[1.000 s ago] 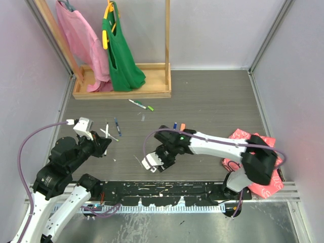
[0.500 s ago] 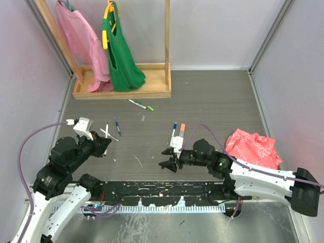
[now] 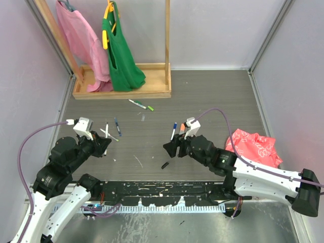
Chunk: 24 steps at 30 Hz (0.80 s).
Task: Insert the pens into the pen caps
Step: Place the pen cap at the center of the board, then insert the pen cap onto the pen.
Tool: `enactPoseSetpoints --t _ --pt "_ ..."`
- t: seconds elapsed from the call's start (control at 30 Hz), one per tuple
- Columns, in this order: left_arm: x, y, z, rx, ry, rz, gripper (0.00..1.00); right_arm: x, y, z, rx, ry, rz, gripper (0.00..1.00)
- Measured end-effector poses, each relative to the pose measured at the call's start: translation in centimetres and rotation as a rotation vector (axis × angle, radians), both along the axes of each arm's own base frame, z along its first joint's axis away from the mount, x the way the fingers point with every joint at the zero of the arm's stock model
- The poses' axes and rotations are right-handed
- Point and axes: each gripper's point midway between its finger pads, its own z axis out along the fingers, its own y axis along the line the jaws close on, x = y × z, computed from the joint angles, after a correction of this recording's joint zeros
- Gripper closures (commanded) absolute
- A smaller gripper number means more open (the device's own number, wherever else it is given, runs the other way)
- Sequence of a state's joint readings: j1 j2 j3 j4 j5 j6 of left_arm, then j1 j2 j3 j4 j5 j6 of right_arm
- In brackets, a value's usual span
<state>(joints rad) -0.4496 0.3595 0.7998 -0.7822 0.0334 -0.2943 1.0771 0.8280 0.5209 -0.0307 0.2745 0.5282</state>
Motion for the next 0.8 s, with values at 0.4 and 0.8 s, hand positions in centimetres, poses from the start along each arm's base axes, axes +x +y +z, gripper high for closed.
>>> enactPoseSetpoints --t 0.4,0.8 --pt "0.0 0.0 0.0 0.0 0.0 0.0 1.0 -2.0 0.0 -5.8 -0.042 0.365 -0.351 0.31" --pt "0.0 0.0 0.0 0.0 0.0 0.0 1.0 -2.6 3.2 -8.3 -0.19 0.484 -0.741 0.25"
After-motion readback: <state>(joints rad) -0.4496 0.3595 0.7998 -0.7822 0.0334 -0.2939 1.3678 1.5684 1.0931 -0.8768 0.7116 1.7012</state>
